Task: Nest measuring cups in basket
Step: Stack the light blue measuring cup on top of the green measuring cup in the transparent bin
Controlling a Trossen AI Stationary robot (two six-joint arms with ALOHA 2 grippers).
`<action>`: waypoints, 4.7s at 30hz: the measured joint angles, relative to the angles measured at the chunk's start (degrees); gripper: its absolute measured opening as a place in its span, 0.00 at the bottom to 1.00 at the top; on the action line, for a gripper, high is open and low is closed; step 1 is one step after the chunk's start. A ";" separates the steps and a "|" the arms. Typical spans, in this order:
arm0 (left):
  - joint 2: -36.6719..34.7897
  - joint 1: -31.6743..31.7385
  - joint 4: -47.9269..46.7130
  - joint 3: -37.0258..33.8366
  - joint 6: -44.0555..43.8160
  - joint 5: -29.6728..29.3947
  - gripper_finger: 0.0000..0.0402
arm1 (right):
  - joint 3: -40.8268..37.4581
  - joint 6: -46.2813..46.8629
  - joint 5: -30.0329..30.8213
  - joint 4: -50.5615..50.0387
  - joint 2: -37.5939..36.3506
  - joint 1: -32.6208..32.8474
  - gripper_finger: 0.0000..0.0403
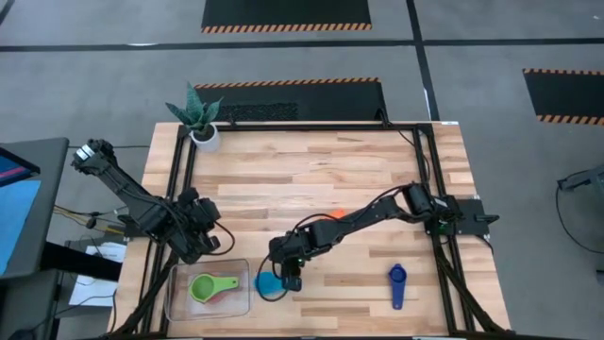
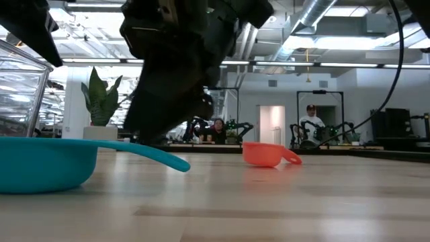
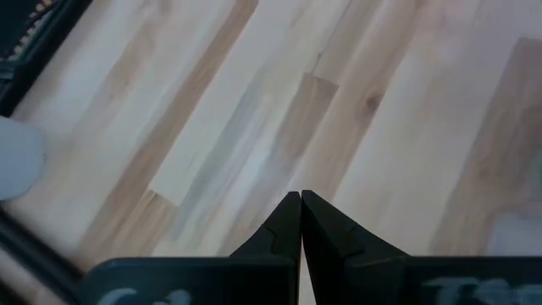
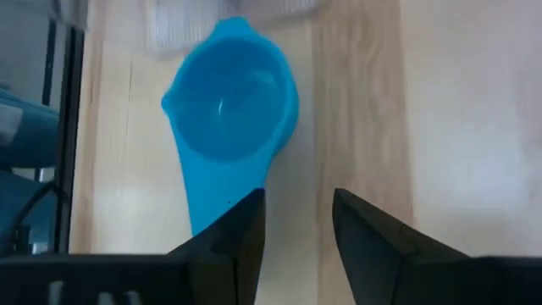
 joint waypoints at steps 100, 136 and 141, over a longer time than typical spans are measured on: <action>53.24 14.91 21.71 41.79 32.98 33.51 0.64 | -45.05 30.73 40.67 -29.12 -43.60 12.59 0.27; 58.66 14.91 11.35 40.76 49.75 35.93 0.62 | -45.05 30.25 40.65 -29.15 -43.60 12.83 0.27; 58.69 14.97 15.71 39.28 49.55 32.99 0.62 | -45.05 30.25 40.65 -29.06 -43.60 12.83 0.27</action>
